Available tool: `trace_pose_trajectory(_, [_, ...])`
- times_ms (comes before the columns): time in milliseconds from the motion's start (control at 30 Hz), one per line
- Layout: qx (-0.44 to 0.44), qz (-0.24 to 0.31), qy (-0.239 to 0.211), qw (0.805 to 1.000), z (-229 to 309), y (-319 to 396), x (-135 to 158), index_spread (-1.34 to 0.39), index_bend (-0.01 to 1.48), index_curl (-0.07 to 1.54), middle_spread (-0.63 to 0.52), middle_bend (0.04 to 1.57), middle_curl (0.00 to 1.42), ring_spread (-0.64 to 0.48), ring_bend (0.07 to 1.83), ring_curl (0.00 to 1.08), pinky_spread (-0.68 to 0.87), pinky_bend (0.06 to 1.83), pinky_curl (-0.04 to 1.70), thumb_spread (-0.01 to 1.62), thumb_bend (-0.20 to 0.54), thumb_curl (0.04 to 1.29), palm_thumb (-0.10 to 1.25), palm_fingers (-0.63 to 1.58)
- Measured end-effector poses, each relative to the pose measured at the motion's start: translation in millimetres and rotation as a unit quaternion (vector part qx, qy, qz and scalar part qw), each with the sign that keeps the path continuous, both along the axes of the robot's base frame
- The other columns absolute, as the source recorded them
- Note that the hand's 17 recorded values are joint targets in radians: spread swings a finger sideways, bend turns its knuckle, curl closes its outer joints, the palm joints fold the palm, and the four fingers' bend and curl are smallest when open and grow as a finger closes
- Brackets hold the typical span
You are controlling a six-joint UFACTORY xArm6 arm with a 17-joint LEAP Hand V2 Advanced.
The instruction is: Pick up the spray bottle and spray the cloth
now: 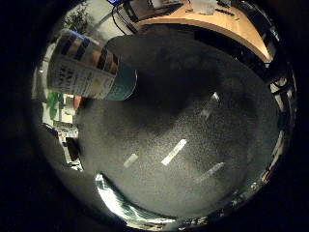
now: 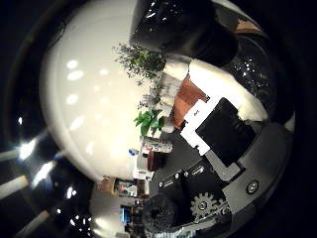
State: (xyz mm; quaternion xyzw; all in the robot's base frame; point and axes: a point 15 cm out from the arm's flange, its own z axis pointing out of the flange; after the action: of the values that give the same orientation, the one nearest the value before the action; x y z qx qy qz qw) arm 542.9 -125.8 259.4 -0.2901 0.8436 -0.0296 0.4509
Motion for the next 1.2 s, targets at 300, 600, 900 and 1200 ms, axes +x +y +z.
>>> trace_pose_trajectory(300, [-0.007, 0.013, -0.017, 1.000, 19.6, 8.2, -3.8, -0.63, 0.42, 0.52, -0.50, 0.69, 0.50, -0.64, 0.59, 0.21, 0.56, 0.37, -0.01, 1.14, -0.011, 0.38, 1.04, 0.98])
trace_pose_trajectory(600, [-0.010, 0.033, -0.054, 0.998, 63.3, 21.3, -10.2, -0.63, 0.38, 0.54, -0.47, 0.68, 0.51, -0.62, 0.58, 0.20, 0.58, 0.32, -0.01, 1.11, -0.010, 0.37, 1.07, 1.02])
trace_pose_trajectory(900, [-0.023, 0.079, -0.053, 0.995, 98.2, 42.9, -21.4, -0.62, 0.35, 0.56, -0.45, 0.67, 0.51, -0.59, 0.55, 0.20, 0.59, 0.27, -0.01, 1.08, -0.012, 0.38, 1.09, 1.05])
trace_pose_trajectory(1200, [-0.044, 0.147, -0.038, 0.987, 152.6, 79.7, -47.8, -0.62, 0.35, 0.58, -0.44, 0.67, 0.52, -0.58, 0.56, 0.20, 0.60, 0.27, -0.01, 1.06, -0.013, 0.39, 1.10, 1.07])
